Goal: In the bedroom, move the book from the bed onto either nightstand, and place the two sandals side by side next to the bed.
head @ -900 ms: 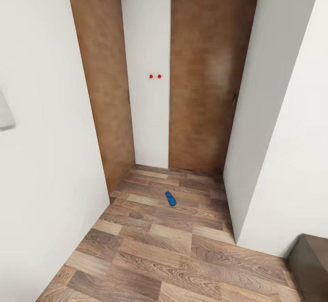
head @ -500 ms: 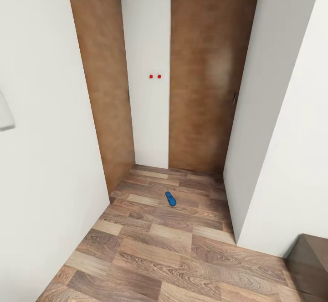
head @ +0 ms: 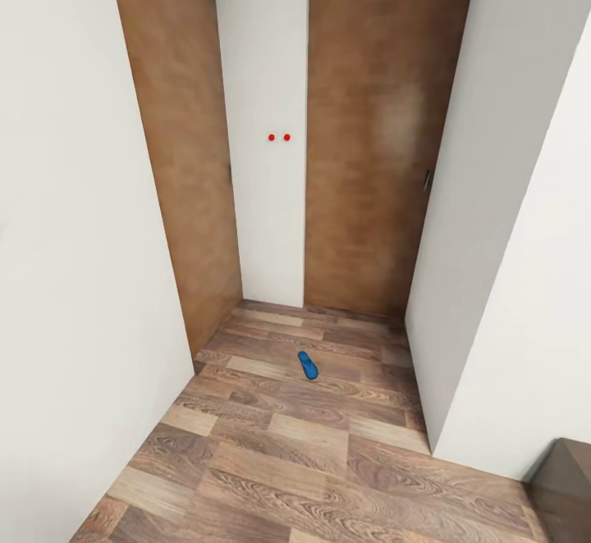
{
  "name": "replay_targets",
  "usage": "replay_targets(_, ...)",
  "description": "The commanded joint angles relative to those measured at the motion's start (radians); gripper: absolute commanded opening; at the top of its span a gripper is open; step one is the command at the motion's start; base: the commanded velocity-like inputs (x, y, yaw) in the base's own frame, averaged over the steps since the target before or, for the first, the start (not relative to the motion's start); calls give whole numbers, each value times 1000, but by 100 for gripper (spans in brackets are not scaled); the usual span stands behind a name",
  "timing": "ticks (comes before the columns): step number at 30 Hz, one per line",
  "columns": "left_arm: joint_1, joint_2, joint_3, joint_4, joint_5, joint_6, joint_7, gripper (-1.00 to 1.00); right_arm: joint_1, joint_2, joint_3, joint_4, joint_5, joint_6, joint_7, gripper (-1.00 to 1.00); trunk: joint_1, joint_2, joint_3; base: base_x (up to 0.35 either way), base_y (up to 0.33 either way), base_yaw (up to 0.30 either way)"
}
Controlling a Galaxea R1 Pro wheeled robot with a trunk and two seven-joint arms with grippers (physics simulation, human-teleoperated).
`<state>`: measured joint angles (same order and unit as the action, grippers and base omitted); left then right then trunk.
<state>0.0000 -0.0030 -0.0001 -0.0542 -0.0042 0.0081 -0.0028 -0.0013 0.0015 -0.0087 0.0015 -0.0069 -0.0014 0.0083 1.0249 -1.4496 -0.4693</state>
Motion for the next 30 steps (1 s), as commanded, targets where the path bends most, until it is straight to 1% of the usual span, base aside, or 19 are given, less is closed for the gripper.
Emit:
replay_targets(1,0,0,0,-1,-1,0,0,100,0,0,0,0,-1,0,1,100,0,0,-1,30,0,0)
replay_targets(6,0,1,0,-1,-1,-1,0,100,0,0,1,0,-1,0,1,100,0,0,-1,19,0,0)
replay_targets(9,0,2,0,-1,-2,-9,0,100,0,0,2,0,-1,0,1,100,0,0,-1,154,0,0)
replay_targets(14,0,2,0,-1,-1,-39,0,100,0,0,1,0,-1,0,1,100,0,0,-1,291,0,0)
replay_targets(30,0,2,0,-1,-2,-45,0,100,0,0,1,0,-1,0,1,100,0,0,-1,324,0,0)
